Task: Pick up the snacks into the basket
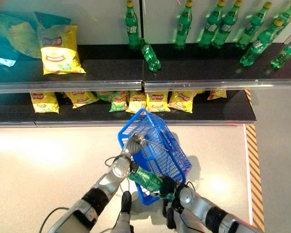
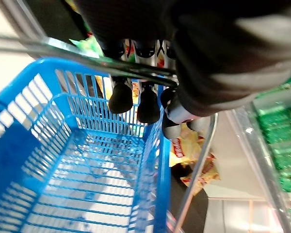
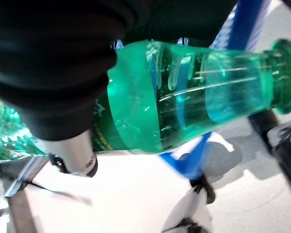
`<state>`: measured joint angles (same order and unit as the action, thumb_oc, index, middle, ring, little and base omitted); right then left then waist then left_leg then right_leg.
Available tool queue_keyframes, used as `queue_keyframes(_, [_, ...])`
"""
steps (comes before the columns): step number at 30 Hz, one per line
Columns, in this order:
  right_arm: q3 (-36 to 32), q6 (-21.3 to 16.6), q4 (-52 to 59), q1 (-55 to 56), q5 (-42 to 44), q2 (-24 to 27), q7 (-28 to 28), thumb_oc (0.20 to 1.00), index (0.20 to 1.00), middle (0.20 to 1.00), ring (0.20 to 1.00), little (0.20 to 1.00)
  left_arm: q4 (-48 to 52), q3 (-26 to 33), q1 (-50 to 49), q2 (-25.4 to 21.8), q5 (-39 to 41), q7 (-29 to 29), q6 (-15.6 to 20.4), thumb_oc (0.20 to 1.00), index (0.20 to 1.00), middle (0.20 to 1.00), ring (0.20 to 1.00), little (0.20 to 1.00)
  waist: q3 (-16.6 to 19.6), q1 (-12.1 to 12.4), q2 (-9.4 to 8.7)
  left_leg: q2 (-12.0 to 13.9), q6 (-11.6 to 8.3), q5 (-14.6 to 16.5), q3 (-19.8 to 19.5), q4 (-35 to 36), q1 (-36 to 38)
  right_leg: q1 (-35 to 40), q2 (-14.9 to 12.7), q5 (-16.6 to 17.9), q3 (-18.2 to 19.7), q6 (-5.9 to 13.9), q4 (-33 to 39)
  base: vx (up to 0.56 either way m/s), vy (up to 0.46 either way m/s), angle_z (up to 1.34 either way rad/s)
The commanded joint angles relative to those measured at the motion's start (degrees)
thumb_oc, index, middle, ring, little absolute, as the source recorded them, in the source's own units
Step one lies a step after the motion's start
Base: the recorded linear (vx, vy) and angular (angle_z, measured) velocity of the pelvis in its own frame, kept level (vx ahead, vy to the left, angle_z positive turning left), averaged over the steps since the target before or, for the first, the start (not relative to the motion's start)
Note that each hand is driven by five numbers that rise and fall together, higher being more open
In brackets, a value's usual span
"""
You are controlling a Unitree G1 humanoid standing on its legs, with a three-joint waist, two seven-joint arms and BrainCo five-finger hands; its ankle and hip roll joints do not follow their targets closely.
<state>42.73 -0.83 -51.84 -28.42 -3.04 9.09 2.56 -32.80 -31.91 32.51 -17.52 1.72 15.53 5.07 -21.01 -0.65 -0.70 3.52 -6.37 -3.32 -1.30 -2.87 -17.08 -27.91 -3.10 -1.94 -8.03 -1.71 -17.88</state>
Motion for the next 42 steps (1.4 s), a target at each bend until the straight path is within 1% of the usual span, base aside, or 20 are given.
queue_keyframes(1, [-0.71, -2.06, -2.41, -2.89, 6.54, -5.59, 2.69, 0.200, 0.200, 0.200, 0.200, 0.200, 9.81, 0.89, 4.80, 0.93, 2.71, 2.85, 3.48, 0.200, 0.200, 0.200, 0.200, 0.200, -0.07, -0.17, -1.32, -1.78, 1.38, 0.53, -0.59, -1.85, -2.38, 5.93, -1.83, 3.07, 2.69, 8.06, 10.73, -0.01, 0.011, -0.06])
queue_keyframes(2, [-1.76, -1.81, -4.42, -3.36, 8.21, -6.15, 3.43, 0.200, 0.200, 0.200, 0.200, 0.200, 12.08, 0.29, 4.45, 0.81, 3.46, 2.50, 3.91, 0.200, 0.200, 0.200, 0.200, 0.200, -0.38, 0.15, -0.96, -1.91, 1.45, 0.56, -0.75, -2.02, -2.53, 5.67, -1.83, 3.05, 2.61, 8.03, 10.50, 0.00, 0.000, 0.00])
queue_keyframes(3, [-4.08, -1.51, -8.22, -4.63, 11.66, -7.12, 4.68, 0.200, 0.200, 0.200, 0.200, 0.200, 16.29, -0.91, 3.60, -0.07, 3.78, 1.67, 4.17, 0.200, 0.200, 0.200, 0.200, 0.200, -1.01, 0.90, -0.23, -2.18, 1.63, 0.66, -0.97, -2.30, -2.65, 5.36, -1.89, 2.85, 2.60, 8.02, 9.75, 0.00, 0.000, 0.00])
queue_keyframes(4, [-4.12, -1.54, -8.28, -4.69, 11.68, -7.17, 4.67, 0.200, 0.200, 0.200, 0.200, 0.200, 16.36, -0.92, 3.59, -0.13, 3.79, 1.65, 4.13, 0.200, 0.200, 0.200, 0.200, 0.200, -1.04, 0.95, -0.28, -2.18, 1.63, 0.68, -0.95, -2.33, -2.64, 5.34, -1.89, 2.82, 2.62, 8.02, 9.70, 0.00, 0.000, 0.00])
queue_keyframes(6, [-7.22, -1.46, -9.57, -6.66, 15.83, -6.95, 5.85, 0.200, 0.200, 0.200, 0.200, 0.200, 20.67, -1.71, 1.92, -1.14, 5.16, 0.18, 4.42, 0.200, 0.200, 0.200, 0.200, 0.200, -1.61, 1.61, 0.50, -2.43, 1.67, 0.70, -1.14, -2.64, -2.73, 4.98, -2.11, 2.48, 2.44, 7.92, 8.61, 0.00, 0.000, 0.00])
queue_keyframes(8, [-11.07, -2.19, -9.75, -8.61, 21.14, -5.86, 7.48, 0.200, 0.200, 0.200, 0.200, 0.200, 24.50, -2.36, -0.49, -2.45, 6.12, -1.50, 5.26, 0.200, 0.200, 0.200, 0.200, 0.200, -1.96, 2.06, 1.32, -2.69, 1.69, 0.77, -1.25, -2.92, -2.67, 4.84, -2.31, 2.02, 2.20, 7.84, 8.03, 0.00, 0.000, 0.00])
queue_keyframes(9, [-11.07, -2.19, -9.75, -8.62, 21.16, -5.87, 7.47, 0.200, 0.200, 0.200, 0.200, 0.200, 24.56, -2.36, -0.50, -2.48, 6.13, -1.51, 5.23, 0.200, 0.200, 0.200, 0.200, 0.200, -1.97, 2.07, 1.31, -2.69, 1.68, 0.78, -1.25, -2.94, -2.67, 4.84, -2.31, 2.01, 2.20, 7.84, 8.01, 0.00, 0.000, 0.00])
queue_keyframes(10, [-13.19, -2.82, -9.06, -9.74, 25.42, -5.24, 8.07, 0.200, 0.200, 0.200, 0.200, 0.200, 26.93, -2.25, -2.48, -3.64, 6.56, -2.23, 5.67, 0.200, 0.200, 0.200, 0.200, 0.200, -2.00, 2.38, 1.67, -2.85, 1.72, 0.85, -1.38, -2.96, -2.61, 4.81, -2.43, 1.69, 2.01, 7.75, 7.60, 0.00, 0.000, 0.00])
queue_keyframes(11, [-13.19, -2.82, -9.08, -9.76, 25.45, -5.26, 8.06, 0.200, 0.200, 0.200, 0.200, 0.200, 27.02, -2.24, -2.53, -3.70, 6.57, -2.25, 5.62, 0.200, 0.200, 0.200, 0.200, 0.200, -2.00, 2.38, 1.65, -2.86, 1.72, 0.87, -1.38, -2.97, -2.60, 4.80, -2.43, 1.66, 2.02, 7.75, 7.56, 0.00, -0.010, 0.03])
queue_keyframes(12, [-16.11, -3.61, -9.74, -11.44, 29.49, -4.71, 8.83, 0.200, 0.200, 0.200, 0.200, 0.200, 27.99, -2.72, -4.49, -4.87, 7.85, -3.39, 5.88, 0.200, 0.200, 0.200, 0.200, 0.200, -2.02, 2.71, 2.02, -2.87, 1.76, 0.96, -1.37, -3.03, -2.60, 4.65, -2.60, 1.46, 1.84, 7.71, 7.12, 0.00, 0.000, 0.00])
queue_keyframes(16, [-18.08, -4.21, -10.60, -13.61, 31.28, -4.24, 9.52, 0.200, 0.200, 0.200, 0.200, 0.200, 29.34, -3.34, -6.89, -6.56, 8.12, -4.51, 6.11, 0.200, 0.200, 0.200, 0.200, 0.200, -2.06, 3.29, 2.39, -3.01, 1.79, 1.27, -1.51, -3.46, -2.70, 4.47, -2.81, 1.20, 1.69, 7.64, 6.61, 0.00, 0.000, 0.00])
queue_keyframes(23, [-23.91, -6.40, -12.37, -17.27, 40.64, -4.17, 11.44, 0.200, 0.200, 0.200, 0.200, 0.200, 31.51, -4.48, -10.07, -8.42, 10.77, -6.61, 6.15, 0.200, 0.200, 0.200, 0.200, 0.200, -2.28, 3.98, 3.15, -3.18, 1.91, 1.57, -1.73, -3.91, -2.79, 4.47, -3.35, 0.84, 1.15, 7.65, 5.89, -0.01, 0.000, 0.05])
queue_keyframes(26, [-26.25, -6.84, -13.22, -19.23, 43.75, -3.24, 11.45, 0.200, 0.200, 0.200, 0.200, 0.200, 32.38, -5.90, -10.80, -9.51, 12.46, -9.12, 5.66, 0.200, 0.200, 0.200, 0.200, 0.200, -2.43, 4.13, 3.45, -3.35, 1.95, 1.70, -1.81, -3.98, -2.90, 4.48, -3.53, 0.81, 1.00, 7.74, 5.84, 0.00, 0.008, 0.03])
queue_keyframes(29, [-26.38, -6.98, -13.35, -20.62, 43.91, -2.42, 11.38, 0.200, 0.200, 0.200, 0.200, 0.200, 32.80, -7.25, -10.70, -10.55, 14.66, -11.55, 5.89, 0.200, 0.200, 0.200, 0.200, 0.200, -2.46, 4.16, 3.41, -3.46, 1.94, 1.78, -1.85, -4.31, -3.03, 4.32, -3.72, 0.75, 1.00, 7.77, 5.50, 0.00, 0.020, 0.04])
queue_keyframes(30, [-26.30, -6.95, -13.35, -21.02, 44.15, -2.21, 11.06, 0.200, 0.200, 0.200, 0.200, 0.200, 32.67, -8.50, -10.21, -10.65, 15.56, -12.92, 5.63, 0.200, 0.200, 0.200, 0.200, 0.200, -2.42, 3.98, 3.43, -3.51, 2.02, 1.95, -1.78, -4.37, -2.99, 4.18, -3.82, 0.79, 1.16, 7.85, 5.21, 0.00, 0.000, 0.00])
queue_keyframes(33, [-26.24, -6.73, -13.53, -21.84, 45.08, -2.25, 10.64, 0.200, 0.200, 0.200, 0.200, 0.200, 32.54, -9.71, -10.13, -10.84, 16.82, -14.19, 5.22, 0.200, 0.200, 0.200, 0.200, 0.200, -2.50, 4.00, 3.33, -3.66, 2.12, 2.16, -1.76, -4.79, -3.24, 4.00, -4.05, 0.87, 1.09, 7.85, 5.05, 0.00, 0.000, 0.00])
queue_keyframes(34, [-26.25, -6.73, -13.54, -21.86, 45.09, -2.25, 10.62, 0.238, 0.238, 0.238, 0.238, 0.238, 32.54, -9.72, -10.12, -10.85, 16.84, -14.20, 5.22, 0.200, 0.200, 0.200, 0.200, 0.200, -2.49, 4.01, 3.33, -3.66, 2.12, 2.17, -1.76, -4.82, -3.26, 3.98, -4.05, 0.87, 1.09, 7.85, 5.05, 0.00, 0.000, 0.00])
queue_keyframes(35, [-26.53, -6.97, -13.57, -22.41, 46.68, -2.64, 10.42, 1.000, 1.000, 1.000, 1.000, 1.000, 32.50, -10.47, -9.85, -11.08, 17.32, -15.02, 5.17, 0.200, 0.200, 0.200, 0.200, 0.200, -2.48, 4.09, 3.31, -3.76, 2.19, 2.23, -1.89, -4.99, -3.44, 3.91, -4.14, 0.94, 1.08, 7.90, 5.09, 0.00, 0.000, 0.00])
queue_keyframes(37, [-27.04, -7.39, -13.04, -22.58, 48.78, -3.11, 10.05, 1.000, 1.000, 1.000, 1.000, 1.000, 32.57, -11.14, -9.60, -11.09, 17.87, -15.54, 4.80, 0.200, 0.200, 0.200, 0.200, 0.200, -2.47, 4.07, 3.26, -3.79, 2.28, 2.29, -1.86, -5.11, -3.54, 3.75, -4.17, 1.03, 1.26, 7.92, 5.07, -0.01, 0.031, 0.01])
queue_keyframes(42, [-27.65, -7.77, -13.07, -22.68, 50.99, -3.69, 9.70, 1.000, 1.000, 1.000, 1.000, 1.000, 31.65, -12.04, -9.75, -10.85, 18.89, -16.24, 4.20, 0.200, 0.200, 0.200, 0.200, 0.200, -2.40, 4.18, 3.05, -3.92, 2.39, 2.36, -1.84, -5.34, -3.72, 3.64, -4.21, 1.12, 1.31, 7.95, 5.06, 0.00, 0.006, 0.00])
